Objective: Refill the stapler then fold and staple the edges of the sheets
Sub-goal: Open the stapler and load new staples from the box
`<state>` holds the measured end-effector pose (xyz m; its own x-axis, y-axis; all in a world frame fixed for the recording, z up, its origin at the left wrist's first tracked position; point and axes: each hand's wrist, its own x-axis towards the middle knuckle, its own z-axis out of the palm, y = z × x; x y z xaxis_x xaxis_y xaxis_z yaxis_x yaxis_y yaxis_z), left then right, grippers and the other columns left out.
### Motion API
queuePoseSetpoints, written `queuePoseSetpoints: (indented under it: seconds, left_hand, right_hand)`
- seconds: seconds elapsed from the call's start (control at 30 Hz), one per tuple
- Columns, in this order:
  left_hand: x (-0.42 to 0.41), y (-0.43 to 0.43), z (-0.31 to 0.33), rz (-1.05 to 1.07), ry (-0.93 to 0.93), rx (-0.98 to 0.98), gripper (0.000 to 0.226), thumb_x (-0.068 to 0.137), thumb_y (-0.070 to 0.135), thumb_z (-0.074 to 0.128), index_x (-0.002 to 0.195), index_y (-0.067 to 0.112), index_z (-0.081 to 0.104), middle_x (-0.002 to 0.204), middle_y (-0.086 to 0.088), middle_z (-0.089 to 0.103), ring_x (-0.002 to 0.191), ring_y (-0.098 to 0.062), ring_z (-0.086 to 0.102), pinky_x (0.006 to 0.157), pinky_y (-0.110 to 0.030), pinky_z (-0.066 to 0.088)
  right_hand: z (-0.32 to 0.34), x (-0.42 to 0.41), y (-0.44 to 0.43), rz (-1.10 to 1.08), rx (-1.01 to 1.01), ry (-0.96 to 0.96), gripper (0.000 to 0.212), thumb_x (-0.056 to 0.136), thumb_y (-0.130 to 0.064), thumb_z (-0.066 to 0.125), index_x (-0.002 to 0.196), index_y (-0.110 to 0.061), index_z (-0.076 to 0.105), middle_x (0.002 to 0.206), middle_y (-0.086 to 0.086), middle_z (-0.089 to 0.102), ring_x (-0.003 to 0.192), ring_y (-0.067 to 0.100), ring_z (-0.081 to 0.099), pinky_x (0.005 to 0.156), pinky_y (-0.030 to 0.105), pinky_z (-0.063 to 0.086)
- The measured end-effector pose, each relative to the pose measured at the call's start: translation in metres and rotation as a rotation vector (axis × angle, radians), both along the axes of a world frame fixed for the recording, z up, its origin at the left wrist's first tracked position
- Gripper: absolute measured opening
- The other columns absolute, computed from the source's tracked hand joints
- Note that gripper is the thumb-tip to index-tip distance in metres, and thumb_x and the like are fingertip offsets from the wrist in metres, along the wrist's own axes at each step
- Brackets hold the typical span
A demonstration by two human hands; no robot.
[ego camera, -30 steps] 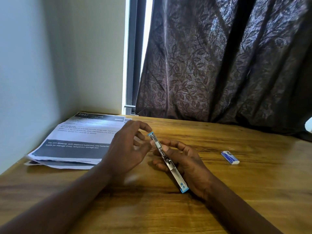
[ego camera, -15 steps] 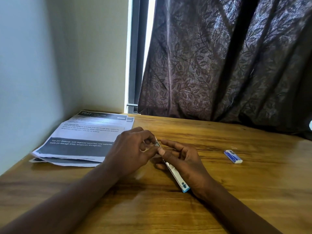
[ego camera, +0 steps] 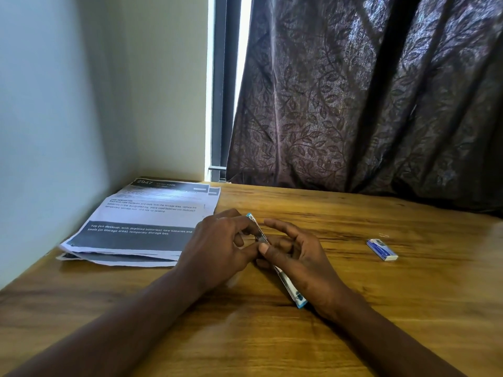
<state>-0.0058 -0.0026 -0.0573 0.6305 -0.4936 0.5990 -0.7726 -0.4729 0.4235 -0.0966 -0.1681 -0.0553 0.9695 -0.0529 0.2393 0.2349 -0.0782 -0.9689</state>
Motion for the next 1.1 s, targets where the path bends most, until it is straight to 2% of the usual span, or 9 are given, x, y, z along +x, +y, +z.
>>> queuePoseSetpoints:
  seconds: [0.13, 0.3, 0.47, 0.63, 0.73, 0.87, 0.97, 1.03, 1.1]
  left_hand:
    - [0.003, 0.002, -0.002, -0.063, 0.023, 0.008, 0.035, 0.078, 0.059, 0.062, 0.097, 0.034, 0.075, 0.092, 0.016, 0.065, 0.077, -0.004, 0.064, 0.071, -0.036, 0.056]
    - [0.008, 0.002, -0.003, -0.169, 0.046, 0.018, 0.011, 0.083, 0.041, 0.078, 0.09, 0.032, 0.075, 0.094, 0.016, 0.062, 0.077, -0.006, 0.067, 0.071, -0.035, 0.058]
    - [0.013, 0.001, -0.007, -0.21, 0.13, -0.066, 0.012, 0.079, 0.036, 0.083, 0.087, 0.032, 0.076, 0.093, 0.012, 0.064, 0.076, -0.011, 0.068, 0.07, -0.038, 0.06]
    - [0.011, 0.0, -0.008, -0.225, 0.175, -0.102, 0.012, 0.079, 0.03, 0.085, 0.083, 0.031, 0.074, 0.087, 0.013, 0.065, 0.076, -0.013, 0.066, 0.069, -0.034, 0.059]
    - [0.012, -0.001, -0.007, -0.235, 0.195, -0.139, 0.01, 0.08, 0.023, 0.083, 0.082, 0.028, 0.074, 0.084, 0.011, 0.068, 0.075, -0.013, 0.066, 0.067, -0.028, 0.055]
    - [0.015, 0.001, -0.001, -0.286, 0.32, -0.339, 0.013, 0.083, 0.007, 0.079, 0.08, 0.017, 0.072, 0.08, 0.002, 0.074, 0.072, -0.012, 0.068, 0.068, -0.03, 0.056]
    - [0.02, 0.004, 0.001, -0.275, 0.385, -0.429, 0.015, 0.082, 0.002, 0.079, 0.083, 0.013, 0.069, 0.074, 0.001, 0.072, 0.068, -0.015, 0.067, 0.067, -0.036, 0.059]
    - [0.02, 0.006, 0.001, -0.256, 0.376, -0.393, 0.017, 0.081, 0.004, 0.08, 0.091, 0.014, 0.071, 0.076, 0.002, 0.074, 0.068, -0.013, 0.067, 0.066, -0.028, 0.058]
    - [0.018, 0.006, -0.001, -0.229, 0.336, -0.269, 0.019, 0.083, 0.01, 0.08, 0.098, 0.02, 0.074, 0.079, 0.005, 0.075, 0.07, -0.011, 0.069, 0.064, -0.02, 0.055]
  right_hand:
    - [-0.001, -0.003, -0.003, 0.022, -0.065, 0.012, 0.052, 0.094, 0.0, 0.066, 0.134, -0.032, 0.052, 0.109, 0.002, 0.079, 0.102, 0.016, 0.075, 0.08, 0.023, 0.059]
    - [-0.003, -0.001, -0.008, 0.063, -0.071, 0.06, 0.071, 0.089, 0.019, 0.059, 0.144, -0.024, 0.046, 0.115, 0.005, 0.077, 0.112, 0.019, 0.072, 0.094, 0.028, 0.058]
    - [-0.004, 0.002, -0.009, 0.037, -0.032, 0.078, 0.069, 0.093, 0.019, 0.054, 0.147, -0.022, 0.043, 0.114, 0.007, 0.078, 0.109, 0.019, 0.073, 0.088, 0.024, 0.059]
    - [-0.003, 0.002, -0.007, 0.017, 0.002, 0.072, 0.067, 0.093, 0.016, 0.057, 0.149, -0.018, 0.043, 0.115, 0.01, 0.077, 0.109, 0.021, 0.073, 0.089, 0.027, 0.06]
    - [-0.002, 0.005, -0.007, 0.012, 0.04, 0.081, 0.061, 0.093, 0.016, 0.057, 0.143, -0.018, 0.05, 0.113, 0.012, 0.077, 0.108, 0.024, 0.074, 0.089, 0.031, 0.061]
    - [-0.001, 0.007, -0.006, -0.041, 0.029, 0.095, 0.052, 0.094, 0.019, 0.053, 0.125, -0.021, 0.064, 0.108, 0.015, 0.077, 0.102, 0.03, 0.075, 0.087, 0.033, 0.062]
    - [0.001, 0.009, -0.012, -0.161, -0.021, 0.077, 0.047, 0.093, 0.019, 0.054, 0.128, -0.012, 0.064, 0.107, 0.016, 0.076, 0.094, 0.028, 0.077, 0.081, 0.031, 0.063]
    - [0.003, 0.011, -0.018, -0.241, -0.056, 0.062, 0.049, 0.092, 0.019, 0.054, 0.129, -0.011, 0.063, 0.111, 0.011, 0.075, 0.087, 0.022, 0.077, 0.074, 0.026, 0.064]
    - [0.003, 0.013, -0.024, -0.293, -0.097, 0.051, 0.05, 0.092, 0.018, 0.056, 0.13, -0.013, 0.063, 0.113, 0.007, 0.075, 0.088, 0.02, 0.077, 0.07, 0.022, 0.062]
